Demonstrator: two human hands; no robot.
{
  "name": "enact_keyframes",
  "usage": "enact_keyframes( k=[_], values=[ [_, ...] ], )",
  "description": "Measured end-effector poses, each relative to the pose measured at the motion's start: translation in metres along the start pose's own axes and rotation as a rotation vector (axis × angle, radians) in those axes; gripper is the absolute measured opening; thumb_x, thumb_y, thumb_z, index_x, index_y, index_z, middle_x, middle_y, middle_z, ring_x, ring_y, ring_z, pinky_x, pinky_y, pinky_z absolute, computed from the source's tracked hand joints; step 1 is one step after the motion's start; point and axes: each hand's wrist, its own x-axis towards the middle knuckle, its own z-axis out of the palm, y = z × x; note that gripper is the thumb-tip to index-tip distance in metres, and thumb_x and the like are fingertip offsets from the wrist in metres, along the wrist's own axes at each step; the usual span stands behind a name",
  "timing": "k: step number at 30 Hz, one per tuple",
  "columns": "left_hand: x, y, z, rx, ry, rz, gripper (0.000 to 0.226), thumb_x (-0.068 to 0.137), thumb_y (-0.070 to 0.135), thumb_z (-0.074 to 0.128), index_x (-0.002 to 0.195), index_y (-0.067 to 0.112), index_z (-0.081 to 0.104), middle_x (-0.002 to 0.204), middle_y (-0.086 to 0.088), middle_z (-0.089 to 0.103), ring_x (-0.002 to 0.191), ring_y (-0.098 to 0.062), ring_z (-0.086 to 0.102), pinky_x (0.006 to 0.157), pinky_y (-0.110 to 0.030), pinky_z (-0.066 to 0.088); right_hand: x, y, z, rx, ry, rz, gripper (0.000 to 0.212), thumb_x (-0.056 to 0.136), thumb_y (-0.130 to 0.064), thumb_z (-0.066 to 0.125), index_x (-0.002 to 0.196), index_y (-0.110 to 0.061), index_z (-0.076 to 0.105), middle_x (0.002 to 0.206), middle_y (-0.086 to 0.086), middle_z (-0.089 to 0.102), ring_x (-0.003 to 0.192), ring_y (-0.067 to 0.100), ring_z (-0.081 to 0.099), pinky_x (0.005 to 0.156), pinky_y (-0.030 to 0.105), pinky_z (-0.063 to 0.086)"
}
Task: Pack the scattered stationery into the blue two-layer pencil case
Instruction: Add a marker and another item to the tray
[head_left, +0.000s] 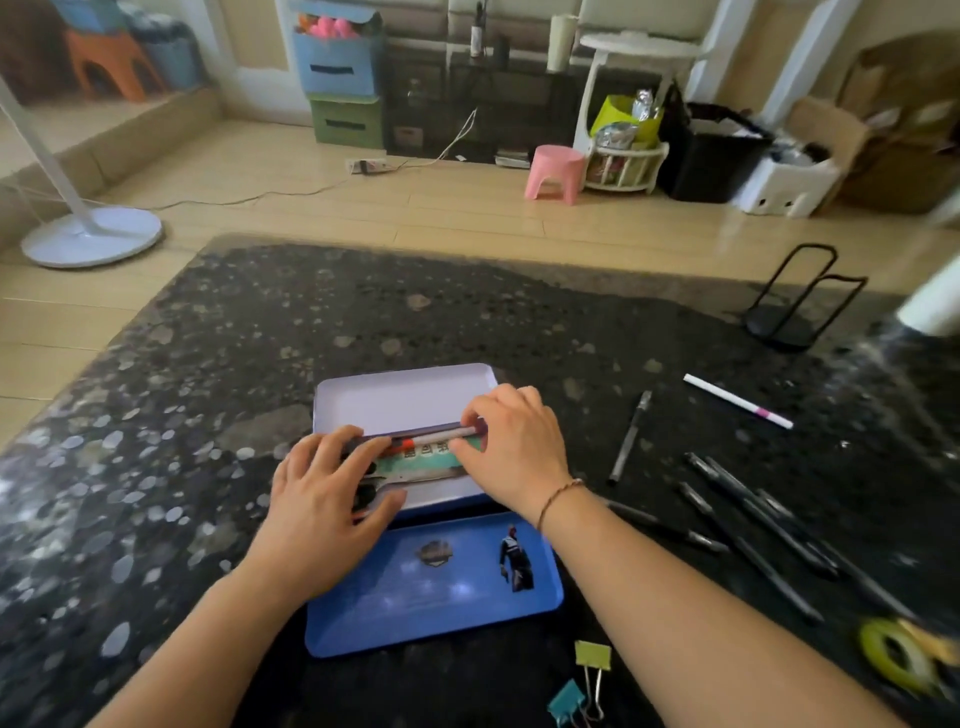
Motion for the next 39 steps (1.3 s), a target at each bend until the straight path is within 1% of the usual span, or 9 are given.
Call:
enact_keyframes(
  k=[8,14,17,19,21,23,28,32,39],
  values=[
    [0.002,0.005,-0.001,0.002,-0.025,0.032,0.066,0.081,0.062,0.031,0.136,0.029,0.050,0.136,-0.004,0.046,0.124,-0.031,0.035,0.102,-0.054,0.036,-0.062,0.128,-0.064,-0.076,0.279,0.076,0.019,0.077,-0.028,0.069,0.096,-0.023,0.067,0.097,-0.002,0.068,0.094,0.026,0.059,0.082,0.039,0.050],
    [-0.001,0.012,-0.001,-0.029,0.008,0.067,0.071,0.084,0.062,0.032,0.145,0.025,0.036,0.139,-0.001,0.044,0.125,-0.026,0.032,0.105,-0.046,0.032,-0.025,0.275,-0.099,-0.139,-0.034,0.691,0.056,0.088,-0.027,0.062,0.138,-0.012,0.046,0.136,0.019,0.054,0.122,0.038,0.051,0.103,0.041,0.041],
    [-0.002,0.013,-0.002,-0.184,-0.009,0.040,0.068,0.088,0.065,0.033,0.147,0.031,0.027,0.141,0.008,0.038,0.132,-0.017,0.024,0.109,-0.036,0.026,-0.021,0.305,-0.097,-0.245,-0.049,0.752,0.027,0.086,-0.036,0.063,0.111,-0.024,0.066,0.125,0.019,0.061,0.115,0.040,0.053,0.096,0.042,0.046],
    [-0.002,0.013,-0.005,-0.473,0.004,-0.063,0.058,0.094,0.058,0.035,0.147,0.036,0.024,0.141,0.014,0.038,0.134,-0.009,0.028,0.106,-0.025,0.030,-0.021,0.301,-0.094,-0.275,0.058,0.738,0.010,0.084,-0.037,0.064,0.079,-0.028,0.065,0.109,0.013,0.067,0.104,0.040,0.057,0.087,0.043,0.050],
    [0.001,0.009,-0.009,-0.659,0.121,-0.135,0.050,0.095,0.045,0.037,0.144,0.033,0.032,0.137,0.012,0.046,0.129,-0.009,0.040,0.103,-0.030,0.040,-0.019,0.269,-0.092,-0.201,0.264,0.701,0.011,0.083,-0.032,0.065,0.081,-0.022,0.064,0.096,0.012,0.069,0.093,0.040,0.058,0.081,0.045,0.052],
    [0.004,0.003,-0.016,-0.698,0.234,-0.142,0.038,0.098,0.033,0.041,0.136,0.027,0.045,0.129,0.011,0.054,0.121,-0.012,0.049,0.100,-0.043,0.044,-0.019,0.209,-0.086,-0.065,0.395,0.437,0.005,0.084,-0.021,0.066,0.088,-0.018,0.067,0.089,0.011,0.068,0.084,0.036,0.059,0.077,0.041,0.051],
    [0.001,-0.007,-0.035,-0.490,0.187,0.049,0.021,0.093,0.014,0.059,0.109,0.024,0.065,0.107,0.017,0.060,0.104,-0.012,0.053,0.086,-0.029,0.046,-0.032,0.040,-0.046,0.183,0.042,-0.170,0.008,0.085,-0.019,0.066,0.092,-0.021,0.072,0.089,-0.005,0.064,0.084,0.010,0.055,0.076,0.025,0.045],
    [-0.006,-0.015,-0.040,-0.311,0.028,0.161,0.022,0.087,0.009,0.065,0.096,0.028,0.069,0.101,0.020,0.061,0.105,-0.007,0.048,0.090,-0.019,0.037,-0.036,0.004,-0.009,0.134,-0.069,-0.236,0.009,0.089,-0.021,0.064,0.091,-0.019,0.073,0.090,-0.001,0.066,0.087,0.018,0.057,0.078,0.035,0.051],
    [-0.006,-0.016,-0.035,-0.216,-0.066,0.220,0.025,0.082,0.046,0.054,0.100,0.035,0.067,0.098,0.022,0.058,0.100,-0.006,0.045,0.095,-0.032,0.038,-0.033,0.005,-0.011,0.078,-0.195,-0.176,0.022,0.097,-0.022,0.049,0.103,-0.021,0.070,0.105,-0.005,0.060,0.095,0.008,0.055,0.081,0.010,0.041]
  ],
)
